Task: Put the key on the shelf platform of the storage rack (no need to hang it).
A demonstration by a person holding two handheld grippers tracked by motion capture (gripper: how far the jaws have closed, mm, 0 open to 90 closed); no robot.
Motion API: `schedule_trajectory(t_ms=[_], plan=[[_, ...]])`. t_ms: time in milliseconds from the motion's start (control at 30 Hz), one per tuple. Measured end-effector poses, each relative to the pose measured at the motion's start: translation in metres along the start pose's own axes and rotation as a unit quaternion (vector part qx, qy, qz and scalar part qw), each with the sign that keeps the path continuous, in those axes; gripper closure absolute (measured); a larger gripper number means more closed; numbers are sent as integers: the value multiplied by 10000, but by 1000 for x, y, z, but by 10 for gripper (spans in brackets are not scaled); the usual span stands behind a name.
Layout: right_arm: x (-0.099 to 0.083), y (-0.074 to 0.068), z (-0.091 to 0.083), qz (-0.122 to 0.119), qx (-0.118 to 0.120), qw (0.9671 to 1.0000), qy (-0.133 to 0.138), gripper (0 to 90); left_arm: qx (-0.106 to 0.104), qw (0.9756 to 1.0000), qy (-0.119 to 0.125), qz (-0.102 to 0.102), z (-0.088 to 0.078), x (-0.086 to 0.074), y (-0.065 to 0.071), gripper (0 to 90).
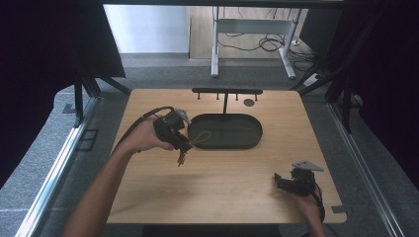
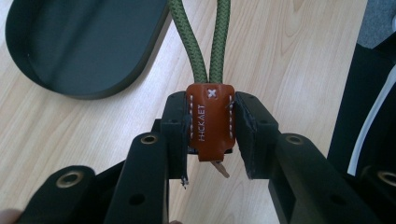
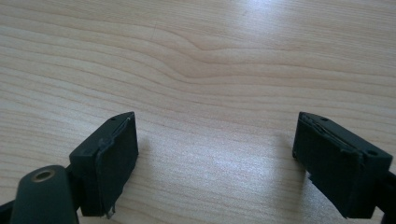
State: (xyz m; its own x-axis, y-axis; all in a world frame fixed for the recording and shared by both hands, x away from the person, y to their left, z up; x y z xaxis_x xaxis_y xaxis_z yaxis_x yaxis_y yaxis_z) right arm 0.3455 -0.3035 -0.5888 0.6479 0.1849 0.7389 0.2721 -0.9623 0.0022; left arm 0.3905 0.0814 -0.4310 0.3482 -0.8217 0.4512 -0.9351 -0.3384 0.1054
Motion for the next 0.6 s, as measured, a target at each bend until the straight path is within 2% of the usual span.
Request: schedule_trajectory(t_ms=[200,600], plan=[[0,0,0,-13,5,10000,-3,145,-90,9999,57,32,3,9,-4,669],[0,1,0,-20,4,10000,16,148,-137,9999,-40,1,10,27,-21,669]])
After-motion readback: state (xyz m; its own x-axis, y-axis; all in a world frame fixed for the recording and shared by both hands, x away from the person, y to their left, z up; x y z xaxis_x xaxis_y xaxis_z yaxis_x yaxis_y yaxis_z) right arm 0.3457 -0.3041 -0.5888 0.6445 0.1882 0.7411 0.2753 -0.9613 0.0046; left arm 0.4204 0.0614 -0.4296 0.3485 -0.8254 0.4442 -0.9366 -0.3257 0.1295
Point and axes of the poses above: each handheld gripper's, and its own axes: z roughly forward along the jaws, x roughly out of its top, y roughly to its right, the point moved 7 cm from there along z, roughly forward along the jaws, and after that the axes turned 1 degree about y, right-handed, at the moved point
